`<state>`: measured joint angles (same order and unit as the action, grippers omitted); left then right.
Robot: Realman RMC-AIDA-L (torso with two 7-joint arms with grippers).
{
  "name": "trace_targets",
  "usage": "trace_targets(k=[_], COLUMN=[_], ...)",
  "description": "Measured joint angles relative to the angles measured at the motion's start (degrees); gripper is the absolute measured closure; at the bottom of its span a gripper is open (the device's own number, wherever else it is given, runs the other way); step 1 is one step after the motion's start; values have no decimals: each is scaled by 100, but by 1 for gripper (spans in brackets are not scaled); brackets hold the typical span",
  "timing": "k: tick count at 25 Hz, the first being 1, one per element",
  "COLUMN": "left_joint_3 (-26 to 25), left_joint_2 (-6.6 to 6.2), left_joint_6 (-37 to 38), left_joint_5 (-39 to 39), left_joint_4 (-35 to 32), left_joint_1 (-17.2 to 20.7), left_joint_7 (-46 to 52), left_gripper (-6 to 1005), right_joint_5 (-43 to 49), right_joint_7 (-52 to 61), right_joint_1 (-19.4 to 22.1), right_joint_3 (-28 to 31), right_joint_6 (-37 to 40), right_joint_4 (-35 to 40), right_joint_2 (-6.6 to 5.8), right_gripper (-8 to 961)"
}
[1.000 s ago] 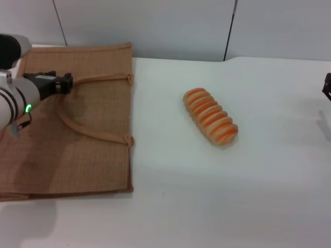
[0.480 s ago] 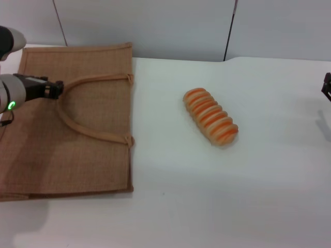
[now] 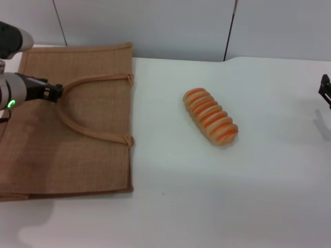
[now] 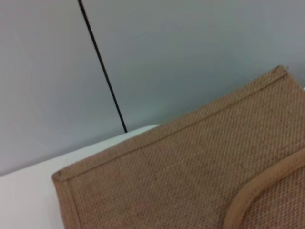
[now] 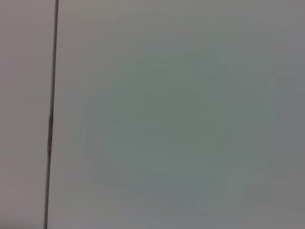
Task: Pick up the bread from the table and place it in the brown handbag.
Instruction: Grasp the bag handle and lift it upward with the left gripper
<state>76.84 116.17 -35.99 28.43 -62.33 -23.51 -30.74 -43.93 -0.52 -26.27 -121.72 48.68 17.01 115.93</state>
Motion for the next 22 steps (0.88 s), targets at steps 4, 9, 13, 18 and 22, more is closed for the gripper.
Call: trace_targets(k=[4,9,13,18,22], left_joint_3=[-3,-3,-3,-2,-3], left_joint_2=[7,13,18,20,20], left_joint_6=[-82,-98,-101,-100,-88], left_joint_5=[-63,-65,-39,-13,-8], left_joint_4=[-88,-103,-29,206,370], left_joint_1=[-82,-115,-128,-234,-310], left_joint_7=[-41,-43,-44,-44,-2], left_gripper=[622,621,621,621,620], right_joint_5=[1,1,-3,-15,-25], right_joint_7=[0,0,0,0,0], right_joint_1=[-15,-18,-18,-18,-18], right_joint_3=[0,0,0,0,0], right_joint_6=[-5,-8,-9,-8,-8], right_joint_4=[5,13,17,22,22], right_joint_2=[0,0,0,6,9], right_gripper=[91,91,91,91,91])
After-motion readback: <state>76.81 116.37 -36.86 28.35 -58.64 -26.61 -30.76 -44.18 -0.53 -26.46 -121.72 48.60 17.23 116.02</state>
